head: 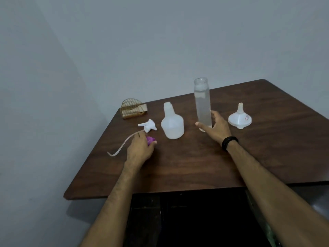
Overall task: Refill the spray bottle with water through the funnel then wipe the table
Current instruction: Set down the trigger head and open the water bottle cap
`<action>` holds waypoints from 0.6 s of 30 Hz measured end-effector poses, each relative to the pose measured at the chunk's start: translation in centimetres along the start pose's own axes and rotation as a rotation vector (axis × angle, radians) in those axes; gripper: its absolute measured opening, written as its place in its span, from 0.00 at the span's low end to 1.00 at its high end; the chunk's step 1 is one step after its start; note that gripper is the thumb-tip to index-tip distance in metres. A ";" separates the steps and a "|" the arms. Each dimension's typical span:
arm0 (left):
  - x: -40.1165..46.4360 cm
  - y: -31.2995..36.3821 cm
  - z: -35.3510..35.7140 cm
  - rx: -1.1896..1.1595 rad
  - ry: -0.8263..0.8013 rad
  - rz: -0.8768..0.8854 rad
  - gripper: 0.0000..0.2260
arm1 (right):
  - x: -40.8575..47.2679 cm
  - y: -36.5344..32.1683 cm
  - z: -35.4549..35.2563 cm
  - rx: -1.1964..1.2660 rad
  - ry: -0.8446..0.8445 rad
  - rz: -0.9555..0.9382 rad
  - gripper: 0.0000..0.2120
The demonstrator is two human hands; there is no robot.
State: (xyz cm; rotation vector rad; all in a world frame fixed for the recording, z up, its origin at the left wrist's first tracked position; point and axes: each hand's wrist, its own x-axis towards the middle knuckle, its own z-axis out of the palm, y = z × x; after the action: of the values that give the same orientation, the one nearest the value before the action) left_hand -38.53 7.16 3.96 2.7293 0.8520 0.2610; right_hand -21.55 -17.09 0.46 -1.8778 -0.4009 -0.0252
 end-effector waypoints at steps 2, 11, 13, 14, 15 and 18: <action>-0.4 -0.6 1.0 0.036 -0.002 -0.015 0.24 | -0.3 0.1 0.0 -0.016 0.001 0.012 0.38; -2.0 1.2 3.2 -0.004 0.204 0.048 0.35 | -1.8 -0.4 -0.3 -0.050 0.091 0.035 0.39; -2.2 2.7 4.2 -0.154 0.223 0.138 0.38 | -2.3 -0.5 -0.7 -0.016 0.238 0.011 0.33; -2.2 3.5 4.6 -0.231 0.212 0.161 0.40 | -2.5 -0.6 -1.0 0.021 0.342 -0.009 0.28; -1.9 4.2 5.1 -0.310 0.190 0.158 0.41 | -2.7 -0.6 -1.4 0.042 0.459 -0.036 0.23; -1.0 5.9 6.0 -0.573 0.156 0.055 0.46 | -2.6 0.3 -3.5 -0.035 0.740 -0.076 0.16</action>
State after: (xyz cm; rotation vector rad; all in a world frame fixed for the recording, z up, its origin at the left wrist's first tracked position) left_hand -34.73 0.69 0.00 2.2154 0.6170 0.6292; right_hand -23.31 -21.13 0.82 -1.7425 0.0428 -0.7562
